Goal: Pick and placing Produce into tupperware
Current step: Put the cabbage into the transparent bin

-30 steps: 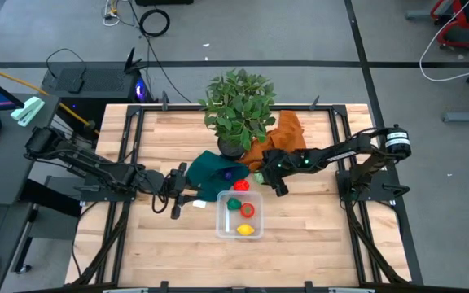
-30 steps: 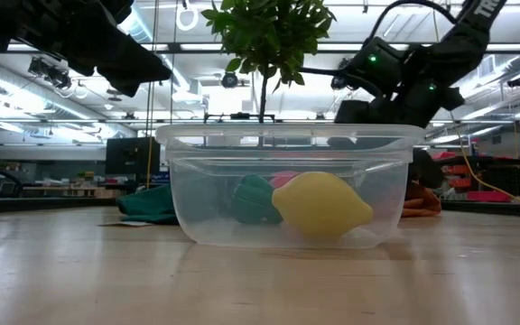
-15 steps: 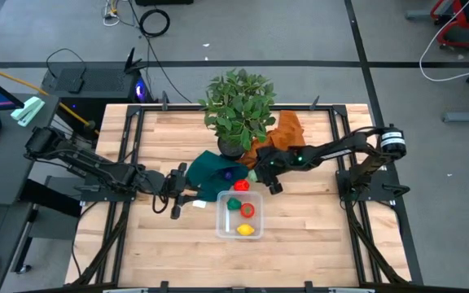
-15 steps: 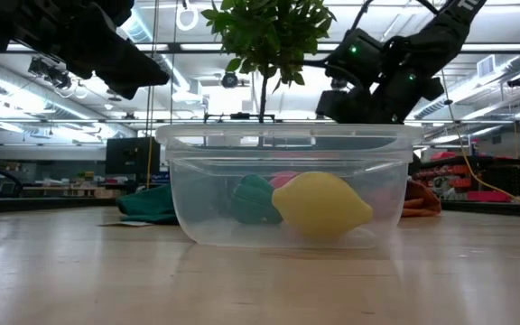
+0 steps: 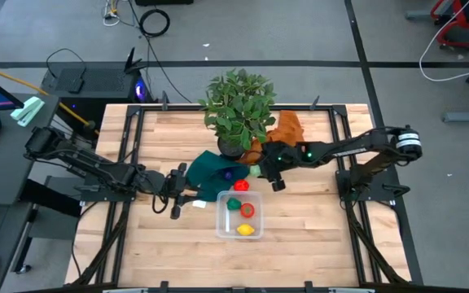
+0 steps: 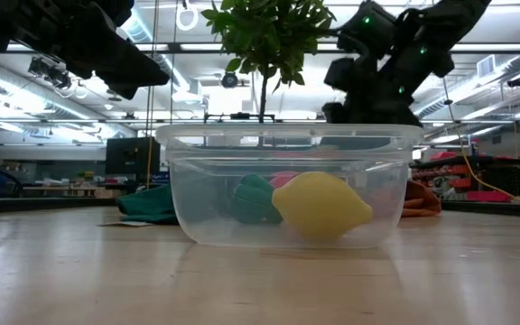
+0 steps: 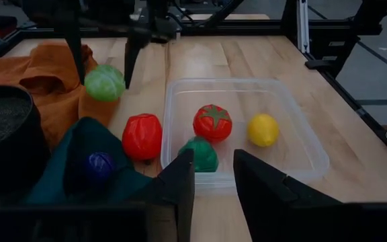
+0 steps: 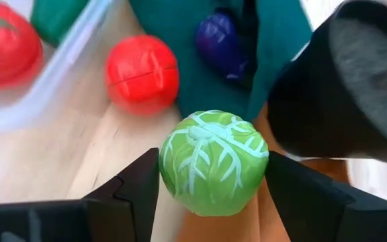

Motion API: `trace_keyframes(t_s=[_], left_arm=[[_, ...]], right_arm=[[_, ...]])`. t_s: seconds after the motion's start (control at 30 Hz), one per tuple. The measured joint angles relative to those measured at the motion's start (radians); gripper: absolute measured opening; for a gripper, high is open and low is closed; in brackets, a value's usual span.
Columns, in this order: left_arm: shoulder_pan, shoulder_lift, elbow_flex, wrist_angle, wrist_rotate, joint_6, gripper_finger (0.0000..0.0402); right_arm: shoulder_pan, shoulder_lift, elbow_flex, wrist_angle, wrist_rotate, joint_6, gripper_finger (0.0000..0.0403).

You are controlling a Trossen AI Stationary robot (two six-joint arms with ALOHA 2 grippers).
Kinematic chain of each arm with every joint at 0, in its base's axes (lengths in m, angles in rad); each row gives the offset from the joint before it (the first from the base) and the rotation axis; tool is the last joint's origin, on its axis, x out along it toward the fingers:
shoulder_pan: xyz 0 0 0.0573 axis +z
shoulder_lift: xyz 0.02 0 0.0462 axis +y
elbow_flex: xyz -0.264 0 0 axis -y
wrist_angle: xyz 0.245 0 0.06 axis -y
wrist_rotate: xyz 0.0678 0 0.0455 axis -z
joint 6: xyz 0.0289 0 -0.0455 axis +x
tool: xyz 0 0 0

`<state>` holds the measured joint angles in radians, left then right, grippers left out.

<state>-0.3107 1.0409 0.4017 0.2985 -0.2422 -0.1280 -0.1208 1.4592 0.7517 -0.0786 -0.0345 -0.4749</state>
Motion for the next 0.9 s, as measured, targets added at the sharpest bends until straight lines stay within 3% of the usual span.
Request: trace_keyframes(t_s=[0.33,0.53,0.73,0.9], left_arm=[[0.000,0.000,0.000,0.066,-0.002,0.014,0.0117],[-0.030,0.009,0.000,0.068,-0.143,0.016,0.0108],[-0.100,0.100,0.000,0.132,-0.297,-0.003,0.0105],[-0.147,0.202,0.000,0.248,-0.311,-0.019,0.0105]], right_arm=[[0.086,-0.111,0.000,-0.050,0.001,0.088,0.0209],[0.186,-0.112,0.000,-0.046,0.013,0.154,0.0209],[0.268,-0.110,0.000,-0.013,0.058,0.196,0.0208],[0.305,-0.110,0.000,0.039,0.063,0.242,0.0208]])
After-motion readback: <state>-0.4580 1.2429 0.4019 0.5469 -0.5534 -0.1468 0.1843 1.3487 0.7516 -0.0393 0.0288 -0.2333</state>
